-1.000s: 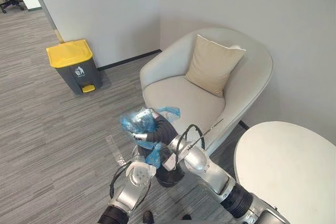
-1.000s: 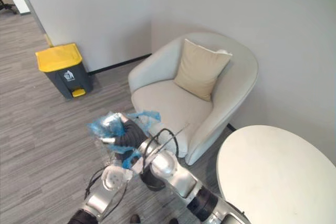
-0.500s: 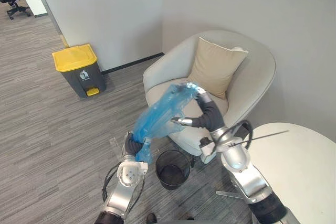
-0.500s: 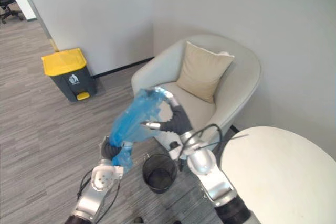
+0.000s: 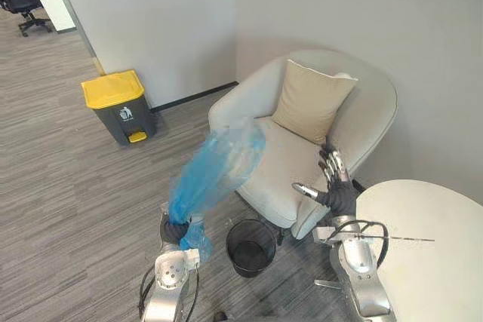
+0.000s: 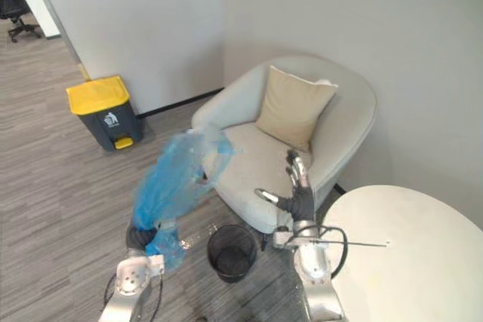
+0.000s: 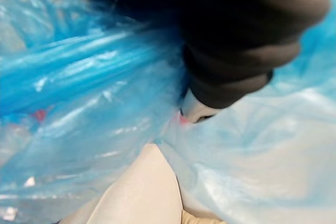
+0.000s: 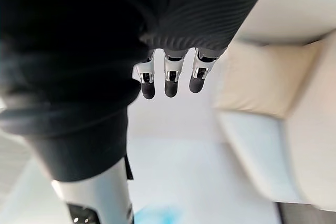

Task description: Gather rubbish on tea table into small bin, then transfer packed bag to large trash can.

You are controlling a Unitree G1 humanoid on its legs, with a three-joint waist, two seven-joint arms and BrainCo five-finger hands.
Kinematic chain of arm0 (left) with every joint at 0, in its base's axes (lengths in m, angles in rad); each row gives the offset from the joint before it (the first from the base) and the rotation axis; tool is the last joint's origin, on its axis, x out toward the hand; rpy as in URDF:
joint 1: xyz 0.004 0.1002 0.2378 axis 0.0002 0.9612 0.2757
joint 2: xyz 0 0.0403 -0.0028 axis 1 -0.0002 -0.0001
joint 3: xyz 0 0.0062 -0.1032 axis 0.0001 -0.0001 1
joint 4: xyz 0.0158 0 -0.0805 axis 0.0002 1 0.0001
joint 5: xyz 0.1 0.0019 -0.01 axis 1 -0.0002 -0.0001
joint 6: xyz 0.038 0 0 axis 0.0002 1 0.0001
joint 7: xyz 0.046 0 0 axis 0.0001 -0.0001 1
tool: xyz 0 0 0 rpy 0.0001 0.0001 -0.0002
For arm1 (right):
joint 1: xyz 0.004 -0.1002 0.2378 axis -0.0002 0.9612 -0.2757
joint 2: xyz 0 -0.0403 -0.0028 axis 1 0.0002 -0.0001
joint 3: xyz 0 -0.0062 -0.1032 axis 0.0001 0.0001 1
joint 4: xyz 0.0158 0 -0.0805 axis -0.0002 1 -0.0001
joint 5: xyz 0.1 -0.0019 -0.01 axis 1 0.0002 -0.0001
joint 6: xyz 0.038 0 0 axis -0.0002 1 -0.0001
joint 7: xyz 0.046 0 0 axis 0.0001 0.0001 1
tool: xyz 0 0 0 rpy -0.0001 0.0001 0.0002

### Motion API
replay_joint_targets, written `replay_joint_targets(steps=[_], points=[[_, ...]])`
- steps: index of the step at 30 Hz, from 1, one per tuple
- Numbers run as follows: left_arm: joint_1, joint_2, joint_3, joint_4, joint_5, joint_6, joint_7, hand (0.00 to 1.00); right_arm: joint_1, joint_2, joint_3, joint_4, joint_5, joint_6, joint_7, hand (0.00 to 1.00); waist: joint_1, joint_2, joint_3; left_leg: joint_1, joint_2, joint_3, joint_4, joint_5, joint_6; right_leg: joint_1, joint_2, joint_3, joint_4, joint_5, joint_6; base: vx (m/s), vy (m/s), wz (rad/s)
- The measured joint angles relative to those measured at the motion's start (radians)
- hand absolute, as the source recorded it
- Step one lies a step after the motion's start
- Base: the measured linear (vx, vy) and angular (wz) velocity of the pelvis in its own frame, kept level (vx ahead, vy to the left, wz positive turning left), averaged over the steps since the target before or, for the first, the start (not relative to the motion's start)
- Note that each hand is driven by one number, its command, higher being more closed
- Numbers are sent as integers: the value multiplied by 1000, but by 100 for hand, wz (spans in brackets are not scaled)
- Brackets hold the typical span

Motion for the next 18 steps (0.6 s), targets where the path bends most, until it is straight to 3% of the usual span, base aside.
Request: replay_joint_targets(steps=[3, 10, 18], points=[[5, -2, 20, 45, -5, 0, -17, 100, 7, 21, -26, 119, -2, 33, 1, 0, 0, 1, 0, 1, 3, -2, 0, 0, -1, 2, 0, -4, 0, -1, 1, 9, -1, 2], [0, -2, 67, 338, -36, 1, -93, 100, 5, 21, -112, 539, -34, 113, -2, 0, 3, 1, 0, 11, 6, -13, 0, -6, -10, 25, 4, -14, -3, -7, -1, 52, -5, 4], [-12, 2, 148, 629, -45, 4, -124, 100, -48, 22, -207, 881, -63, 149, -5, 0, 6, -4, 13, 40, 3, -16, 0, -11, -6, 48, 3, -16, 0, -20, -2, 37, 2, 1]])
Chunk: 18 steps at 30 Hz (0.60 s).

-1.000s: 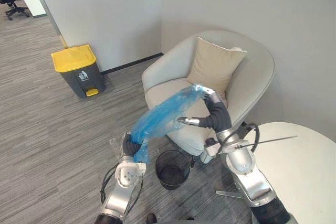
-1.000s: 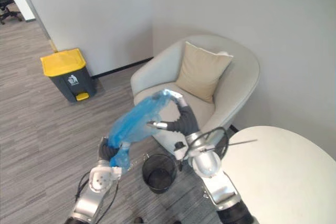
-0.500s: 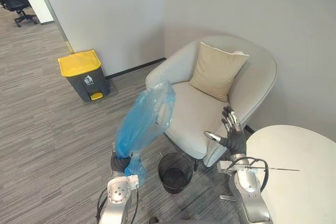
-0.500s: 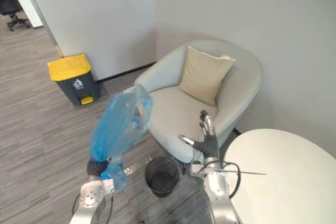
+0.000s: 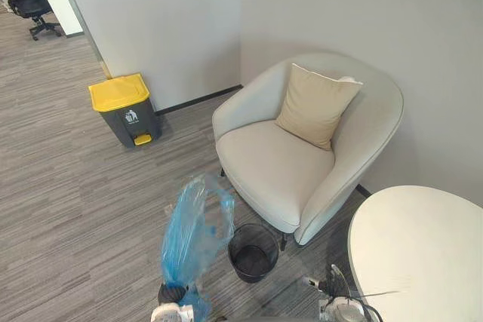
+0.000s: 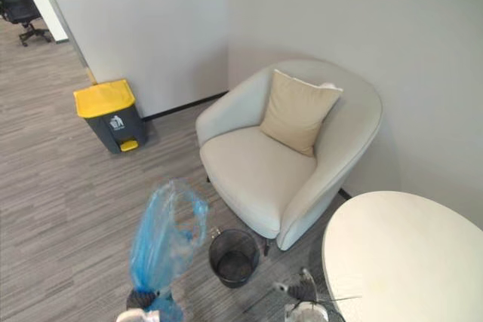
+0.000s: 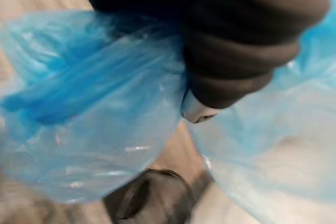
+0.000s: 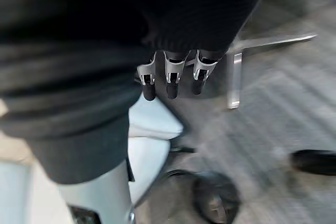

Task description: Gather rubbish on tea table into small bin, then transfer packed bag to large trash can.

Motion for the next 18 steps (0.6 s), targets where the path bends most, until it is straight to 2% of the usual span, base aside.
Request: replay_joint_targets(steps=[11, 18], points=[[-43, 1, 73, 125, -18, 1, -16, 100, -43, 0, -62, 134, 5, 6, -11, 0, 1, -2, 19, 8, -3, -20, 0, -1, 0, 15, -2, -18, 5, -16, 3, 18, 0, 5], [-61, -6, 92, 145, -18, -5, -16, 100, -71, 2, -65, 148, 5, 6, -21, 0, 1, 0, 41, 23, -2, -32, 0, -1, -1, 33, -2, -32, 20, -21, -5, 8, -5, 4]])
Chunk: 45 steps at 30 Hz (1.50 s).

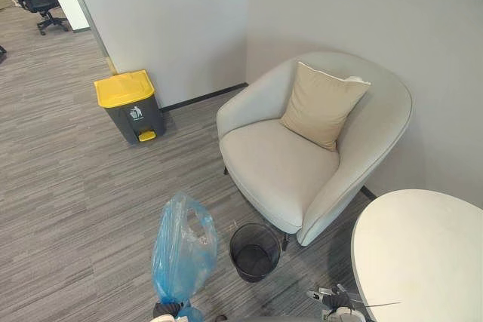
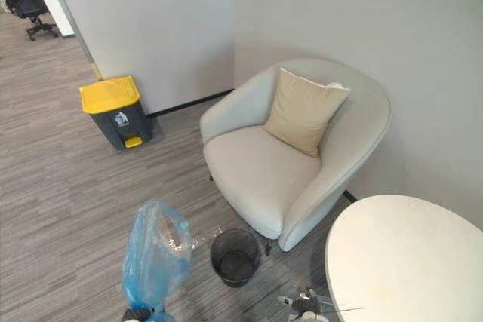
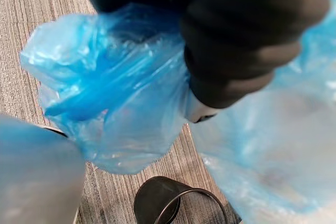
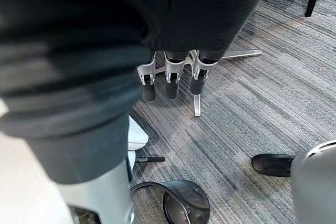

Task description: Gather rubbish on tea table into small bin, then transfer packed bag to large trash can.

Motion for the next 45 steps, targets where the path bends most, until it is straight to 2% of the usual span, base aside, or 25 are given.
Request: replay_joint_targets(steps=[5, 7, 8, 9, 10, 11, 12, 13, 14, 15, 16, 17, 18, 23, 25, 27, 29, 31, 32, 33, 36, 38, 42, 44, 45], points=[[-15, -19, 14, -16, 0, -1, 0, 100, -5, 23, 3, -22, 8, -1, -15, 0, 2, -3, 47, -20, 0, -51, 6, 13, -3, -8, -7, -65, 40, -25, -6, -23, -20, 36], [-27, -21, 14, -43, -1, -1, 2, 100, -18, 41, 9, -49, 17, -1, -21, 0, 13, -9, 73, -54, 2, -66, 23, 20, -5, -43, -12, -91, 76, -39, -13, -67, -26, 37], [-26, -26, 13, -64, -2, -1, 3, 100, -33, 44, 24, -67, 18, -1, -23, 0, 22, -11, 73, -110, 2, -81, 58, 32, -14, -93, -18, -110, 115, -45, -23, -90, -19, 37], [-34, -24, 1, -93, -2, -1, 4, 100, -52, 47, 29, -91, 18, -2, -28, 0, 20, -19, 71, -157, 0, -105, 61, 50, -46, -150, -37, -130, 134, -38, -46, -62, -9, 38], [-48, -21, 2, -103, -2, -1, 4, 100, -63, 47, 27, -96, 18, -6, -32, 0, 18, -30, 83, -187, -2, -88, 138, 0, -44, -167, -48, -139, 134, -39, -52, -54, -4, 36], [-62, -30, 5, -120, -2, 1, 4, 100, -85, 52, 23, -104, 18, -4, -36, 0, 22, -36, 92, -244, 21, -21, 397, -143, 11, -174, -63, -151, 154, -37, -55, 1, -3, 14], [-48, -39, 2, -131, -2, -1, 3, 100, -78, 49, 22, -141, 16, -6, -41, 0, 23, -39, 92, -209, 60, 38, 526, -217, -34, -170, -70, -149, 173, -37, -55, -11, -1, 6], [-45, -44, 1, -132, -2, -1, 2, 100, -77, 47, 22, -153, 16, -6, -41, 0, 21, -35, 90, -188, 72, 45, 535, -235, -50, -169, -70, -148, 174, -36, -55, -26, 112, 2], [-48, -60, 0, -131, -2, -1, 0, 100, -76, 43, 17, -169, 15, -7, -41, 0, 12, -17, 83, -143, 99, 55, 521, -271, -88, -171, -68, -154, 179, -33, -49, -76, 163, 5], [-52, -68, -4, -131, -2, -1, 0, 100, -77, 42, 10, -169, 15, -7, -42, 0, 7, -10, 81, -124, 105, 57, 489, -280, -102, -181, -67, -155, 189, -30, -45, -127, 232, 8], [-58, -69, -25, -131, -2, -1, -1, 100, -77, 45, 2, -167, 15, -3, -43, 0, 4, -1, 78, -96, 97, 69, 419, -284, -99, -190, -68, -153, 193, -21, -32, -108, 154, 12], [-60, -68, -38, -131, -1, -1, -1, 100, -68, 53, -7, -166, 15, -1, -46, 0, -6, -9, 78, -71, 83, 78, 343, -283, -96, -199, -71, -153, 191, -12, -18, -154, 180, 2], [-65, -59, -43, -129, 0, -1, -1, 100, -60, 78, -7, -161, 14, 4, -46, 0, -5, -31, 81, -59, 62, 95, 296, -260, -55, -217, -87, -141, 199, 1, -10, -125, 128, -5], [-51, -40, -59, -128, 1, -1, 0, 100, -32, 92, -5, -126, -3, 20, -51, 0, -6, -45, 96, -36, 19, 128, 288, -245, -31, -233, -124, -92, 249, 13, 10, -128, 101, -20], [-50, -37, -66, -129, 0, -1, 0, 100, -29, 95, -1, -126, -3, 24, -51, 0, -8, -47, 98, -42, 6, 117, 289, -240, -16, -264, -133, -24, 313, 0, 27, -166, 49, 6], [-48, -37, -62, -130, 0, -2, 2, 100, -11, 96, 3, -128, -2, 26, -52, 0, -8, -41, 104, -69, 7, 58, 309, -250, -4, -302, -130, 99, 441, -53, 25, -82, -15, 67], [-43, -37, -56, -137, 0, -3, 3, 100, -10, 96, 3, -128, 0, 26, -58, 0, -10, -46, 101, -80, 10, 19, 325, -251, -12, -292, -120, 149, 487, -91, 25, -12, -143, 87], [-33, -38, -30, -150, -1, -11, 4, 100, -4, 99, 2, -126, 3, 23, -57, 0, 7, -78, 79, -93, 5, -11, 341, -251, -39, -248, -119, 174, 403, -165, 56, 27, -211, 64], [-37, -49, -14, -142, -1, -14, 6, 100, -9, 100, -2, -122, 9, 22, -58, 0, 23, -67, 69, -93, 25, -16, 335, -244, -50, -244, -103, 150, 373, -160, 49, 92, -241, 13], [-30, -67, 3, -139, -1, -18, 7, 100, -19, 96, -7, -119, 10, 20, -59, 0, 28, -41, 52, -109, 54, -21, 321, -225, -63, -237, -76, 134, 326, -133, 43, 119, -222, 7], [-30, -70, 14, -122, -3, -17, 9, 100, -22, 99, -9, -100, 11, 16, -59, 0, 31, -20, 47, -104, 76, -50, 276, -193, -83, -202, -51, 88, 269, -99, 18, 102, -128, 25], [-35, -70, 14, -111, -9, -17, 8, 100, -19, 103, -28, -79, 17, 20, -59, 0, 30, -18, 47, -93, 77, -84, 246, -169, -89, -168, -50, 45, 249, -98, 16, 103, -97, 64], [-45, -66, 9, -109, -9, -17, 6, 100, -25, 106, -37, -79, 20, 18, -59, 0, 33, -33, 53, -88, 72, -127, 226, -145, -88, -113, -60, -26, 216, -97, 15, 69, -26, 56], [-47, -62, -18, -110, -9, -16, 2, 100, -26, 107, -52, -79, 39, 16, -60, 0, 30, -45, 51, -94, 53, -81, 208, -106, -70, -90, -92, -79, 201, -98, 16, 8, 39, 70], [-49, -56, -31, -111, -9, -16, 0, 100, -32, 109, -68, -79, 39, 15, -61, 0, 27, -49, 51, -99, 49, -24, 193, -99, -42, -84, -109, -112, 196, -98, 16, -31, 81, 100]])
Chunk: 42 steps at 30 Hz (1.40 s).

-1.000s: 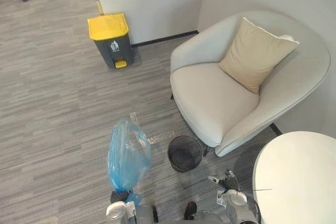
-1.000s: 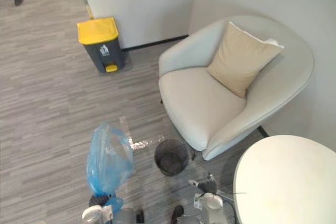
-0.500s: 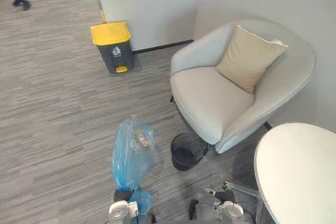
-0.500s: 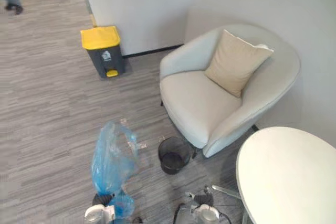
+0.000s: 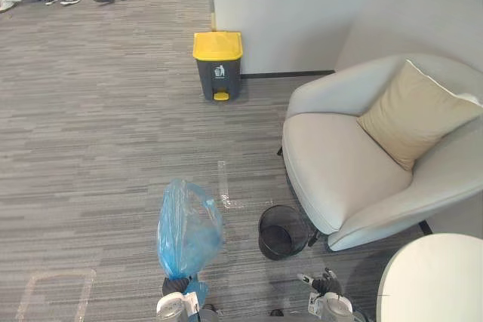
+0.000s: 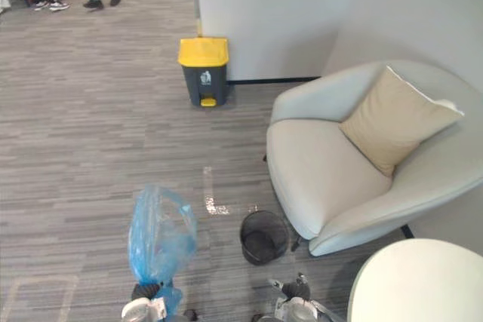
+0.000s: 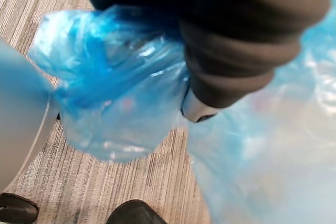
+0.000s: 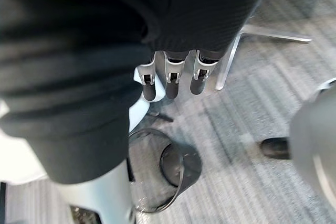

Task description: Gather rubbish on tea table into small bin, then transfer packed bag to large trash can.

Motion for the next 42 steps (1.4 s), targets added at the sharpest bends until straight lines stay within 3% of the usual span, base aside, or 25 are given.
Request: replay_joint_targets(steps=[1, 2, 5, 10, 11, 12, 13, 14, 15, 16, 20, 24, 25, 26, 28, 30, 31, 34, 35, 36, 37, 38, 39, 40, 42], points=[[-6, -2, -25, 1, 0, 0, -2, 100, -2, 0, -23, 8, 0, -2, -3, 0, -14, 1, -3, -8, 10, 141, 9, -16, 42, 4, -13, -48, -9, 1, 1, -24, 76, 109], [-15, -2, -36, 1, 1, 1, -3, 100, -2, -2, -29, 19, 1, -2, -11, 0, -23, 0, 1, -16, 36, 255, 33, -21, 50, 10, -22, -74, -9, 3, 5, -25, 82, 100], [-12, 11, -37, 3, 1, 1, -2, 100, -13, -6, -23, 28, 7, -1, -17, 0, -6, -7, 11, -21, 20, 268, 20, -6, 31, 11, -36, -72, -11, 12, 21, -24, 95, 31], [5, 30, -40, -22, 1, 0, -2, 100, -18, -4, -30, 28, -1, 6, -18, 0, -6, -30, 20, -6, -65, 278, 26, -64, 74, -11, -150, -71, 116, -49, 89, 15, 183, 13], [6, 29, -46, -29, 0, -1, -2, 100, -16, -10, -30, 27, -1, 7, -17, 0, -5, -28, 30, -4, -70, 271, 47, -84, 77, -52, -171, -35, 231, -47, 74, 47, 172, 31], [7, 29, -47, -27, 0, 0, -2, 100, -4, -8, -27, 19, -1, 8, -17, 0, -10, -18, 35, -3, -64, 243, 64, -97, 87, -112, -175, 22, 365, 0, 4, 57, 189, 50], [5, 30, -46, -29, 1, 0, -3, 100, 4, -8, -25, 12, 2, 10, -15, 0, -17, -9, 38, 6, -63, 218, 70, -106, 100, -153, -166, 72, 462, 49, -53, 110, 178, 70], [2, 26, -45, -33, 1, 1, -3, 100, 10, -10, -27, -9, 0, 7, -15, 0, -20, -7, 50, 28, -59, 189, 77, -119, 107, -218, -151, 150, 576, 88, -42, 175, 156, 77], [4, 35, -44, -30, 1, 3, -2, 100, 12, -9, -28, -8, 0, 6, -15, 0, -21, -6, 51, 36, -45, 158, 86, -135, 112, -241, -113, 174, 607, 28, 2, 221, 73, 68], [4, 41, -44, -30, 1, 2, -2, 100, 12, -8, -28, -7, 0, 6, -15, 0, -21, -8, 52, 44, -37, 140, 86, -142, 112, -258, -88, 166, 599, -4, 12, 261, 61, 59], [-10, 43, -44, -8, 1, 4, -2, 100, 16, -9, -43, 3, 0, 7, -16, 0, -32, -17, 56, 104, -45, 97, 60, -186, 95, -330, -1, 91, 366, -33, 21, 289, 11, 31], [-23, 39, -46, -7, 1, 4, -3, 100, 26, -6, -92, 25, 9, 7, -19, 0, -49, -24, 41, 159, -79, 31, 73, -252, 60, -312, 39, 83, 208, 37, -44, 458, -87, 67], [-21, 28, -50, -1, 1, 7, -3, 100, 31, -12, -90, 25, 7, 6, -18, 0, -52, 17, 22, 156, -40, 11, 151, -293, 24, -281, 65, 54, 196, 39, -60, 753, -148, 62], [-22, 26, -55, -10, 1, 7, -5, 100, 22, -20, -81, 23, 5, 5, -18, 0, -52, 26, 11, 93, -15, 12, 289, -293, 10, -256, 73, 41, 173, 23, -69, 514, -93, 47], [-22, 9, -46, -32, 1, 7, -9, 100, 0, -35, -36, 14, 7, 6, -18, 0, -37, 58, 25, -56, 49, 48, 667, -217, -28, -146, 113, 50, 83, 18, -76, 644, -107, -12], [-18, -5, -32, -38, 0, 6, -22, 100, -24, -29, -12, 14, 15, 10, -19, 0, -8, 64, 33, -130, 95, 89, 839, -244, 5, -47, 132, 105, 26, 9, -91, 635, -21, -71], [-21, -10, -32, -40, 0, 5, -22, 100, -39, -28, -3, 14, 19, 14, -19, 0, 3, 47, 47, -161, 98, 106, 839, -259, 29, 7, 125, 141, -3, 8, -93, 516, 39, -84], [-21, -12, -20, -46, 0, 2, -23, 100, -86, -9, -6, 8, 20, 14, -21, 0, 17, 36, 56, -244, 101, 136, 608, -275, 28, 69, 82, 210, -9, 3, -87, 477, 165, -91], [-20, -13, -15, -47, 0, 2, -23, 100, -89, -7, -7, 1, 20, 14, -23, 0, 18, 41, 58, -255, 93, 106, 469, -227, 22, 86, 68, 226, -4, -13, -60, 405, 275, -87], [-20, -20, -13, -45, 1, -1, -23, 100, -86, -6, -7, -14, 19, 13, -26, 0, 22, 65, 47, -247, 95, 48, 286, -112, 16, 93, 66, 243, 15, -45, -13, 405, 300, -83], [-18, -17, -2, -30, 1, -3, -23, 100, -81, -9, -8, -6, 19, 12, -27, 0, 22, 70, 52, -241, 98, 30, 266, -16, -5, 107, 64, 264, 17, -82, 31, 373, 293, -62], [-41, -12, 27, -7, 1, 1, -19, 100, -79, -7, 8, -1, 19, 20, -23, 0, 19, 38, 46, -232, 59, 49, 277, -41, 3, 110, 21, 275, 8, -84, 36, 379, 328, -46], [-47, -20, 32, -11, 1, 0, -19, 100, -73, -1, -2, -1, 17, 24, -26, 0, 22, 33, 45, -227, 54, 81, 302, -96, 16, 105, 5, 300, 32, -63, 25, 302, 261, -29], [-46, -21, 31, -11, 1, 0, -19, 100, -71, -1, -4, -1, 17, 25, -26, 0, 23, 32, 45, -223, 55, 92, 308, -106, 20, 101, 2, 309, 43, -58, 26, 298, 265, -51], [-42, -19, 31, -9, 2, 3, -19, 100, -64, -1, 0, -3, 17, 26, -25, 0, 25, 25, 51, -142, 46, 154, 296, -153, 38, 42, -26, 347, 207, -35, 66, 297, 219, -77]])
